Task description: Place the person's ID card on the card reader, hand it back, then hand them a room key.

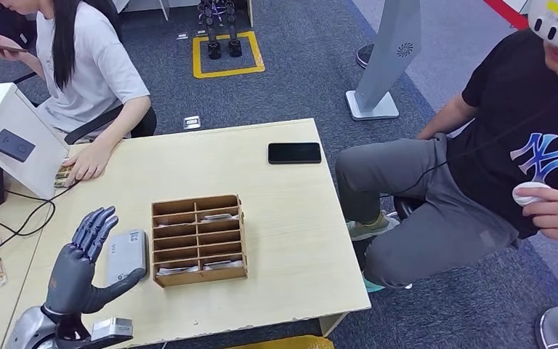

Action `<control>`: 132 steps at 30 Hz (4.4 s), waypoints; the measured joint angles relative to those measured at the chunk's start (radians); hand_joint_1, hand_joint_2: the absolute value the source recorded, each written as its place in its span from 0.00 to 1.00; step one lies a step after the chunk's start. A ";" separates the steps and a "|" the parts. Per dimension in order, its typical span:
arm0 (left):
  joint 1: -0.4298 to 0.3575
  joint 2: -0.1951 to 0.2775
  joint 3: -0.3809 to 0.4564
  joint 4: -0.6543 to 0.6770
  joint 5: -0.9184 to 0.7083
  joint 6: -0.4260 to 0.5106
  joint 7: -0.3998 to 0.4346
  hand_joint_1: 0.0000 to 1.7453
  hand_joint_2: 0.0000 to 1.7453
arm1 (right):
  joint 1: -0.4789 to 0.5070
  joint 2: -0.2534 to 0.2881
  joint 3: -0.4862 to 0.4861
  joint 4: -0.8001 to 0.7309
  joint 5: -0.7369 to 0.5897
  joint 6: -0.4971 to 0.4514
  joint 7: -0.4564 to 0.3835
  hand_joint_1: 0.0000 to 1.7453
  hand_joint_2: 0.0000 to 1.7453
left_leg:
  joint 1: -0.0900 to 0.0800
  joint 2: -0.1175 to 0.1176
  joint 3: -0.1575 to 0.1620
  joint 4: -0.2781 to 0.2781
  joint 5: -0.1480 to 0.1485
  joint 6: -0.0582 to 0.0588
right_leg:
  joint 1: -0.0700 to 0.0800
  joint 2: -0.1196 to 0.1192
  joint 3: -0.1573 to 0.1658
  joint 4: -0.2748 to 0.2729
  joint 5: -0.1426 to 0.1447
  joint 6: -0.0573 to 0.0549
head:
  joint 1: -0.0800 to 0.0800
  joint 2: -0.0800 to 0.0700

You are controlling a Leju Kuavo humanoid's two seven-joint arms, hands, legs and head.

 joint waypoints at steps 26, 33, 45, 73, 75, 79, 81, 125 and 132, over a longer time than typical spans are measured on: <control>0.339 0.158 -0.110 -0.100 -0.583 0.233 0.403 0.00 1.00 | 0.003 -0.004 -0.067 0.000 -0.024 -0.019 0.024 0.00 0.00 | 0.001 -0.004 0.002 -0.001 -0.004 -0.003 | 0.001 -0.004 0.002 0.000 -0.005 -0.002 | -0.001 0.000; 0.229 0.031 -0.111 0.029 -0.579 0.233 0.409 0.00 1.00 | 0.000 -0.001 -0.076 0.000 -0.024 -0.023 0.023 0.00 0.00 | 0.001 -0.006 0.002 0.000 -0.003 -0.002 | 0.001 -0.006 0.003 0.000 -0.004 -0.001 | -0.001 0.000; 0.140 -0.081 -0.111 0.110 -0.564 0.233 0.398 0.00 1.00 | 0.000 0.001 -0.087 0.000 -0.008 -0.025 0.019 0.00 0.00 | 0.001 -0.006 0.002 0.000 -0.003 -0.002 | 0.001 -0.006 0.002 0.000 -0.004 -0.001 | -0.001 0.000; 0.021 -0.144 -0.089 0.324 -0.473 0.233 0.374 0.00 1.00 | 0.000 0.004 -0.093 0.000 0.012 -0.017 0.016 0.00 0.00 | 0.001 -0.006 0.002 0.000 -0.003 -0.002 | 0.001 -0.006 0.002 0.000 -0.004 -0.001 | -0.001 0.000; 0.020 -0.144 -0.087 0.329 -0.475 0.233 0.380 0.00 1.00 | 0.000 0.004 -0.093 0.000 0.013 -0.018 0.016 0.00 0.00 | 0.001 -0.006 0.002 0.000 -0.003 -0.002 | 0.001 -0.006 0.002 0.000 -0.004 -0.001 | -0.001 0.000; 0.021 -0.144 -0.084 0.336 -0.457 0.233 0.372 0.00 1.00 | 0.000 0.005 -0.093 0.000 0.013 -0.018 0.016 0.00 0.00 | 0.001 -0.006 0.002 0.000 -0.003 -0.002 | 0.001 -0.006 0.002 0.000 -0.004 -0.001 | -0.001 0.000; 0.021 -0.144 -0.084 0.339 -0.433 0.233 0.358 0.00 1.00 | 0.000 0.005 -0.093 0.000 0.013 -0.018 0.015 0.00 0.00 | 0.001 -0.006 0.002 0.000 -0.003 -0.002 | 0.001 -0.006 0.002 0.000 -0.004 -0.001 | -0.001 0.000; 0.066 -0.136 -0.121 0.201 -0.286 0.172 0.278 0.00 1.00 | 0.000 0.007 -0.098 0.000 0.028 -0.019 0.013 0.00 0.00 | 0.001 -0.006 0.002 0.000 -0.003 -0.002 | 0.001 -0.006 0.002 0.000 -0.004 -0.001 | -0.001 0.000; 0.078 -0.131 -0.143 0.189 -0.309 0.175 0.281 0.00 1.00 | 0.000 0.007 -0.100 0.000 0.028 -0.019 0.013 0.00 0.00 | 0.001 -0.006 0.002 0.000 -0.003 -0.002 | 0.001 -0.006 0.002 0.000 -0.004 -0.001 | -0.001 0.000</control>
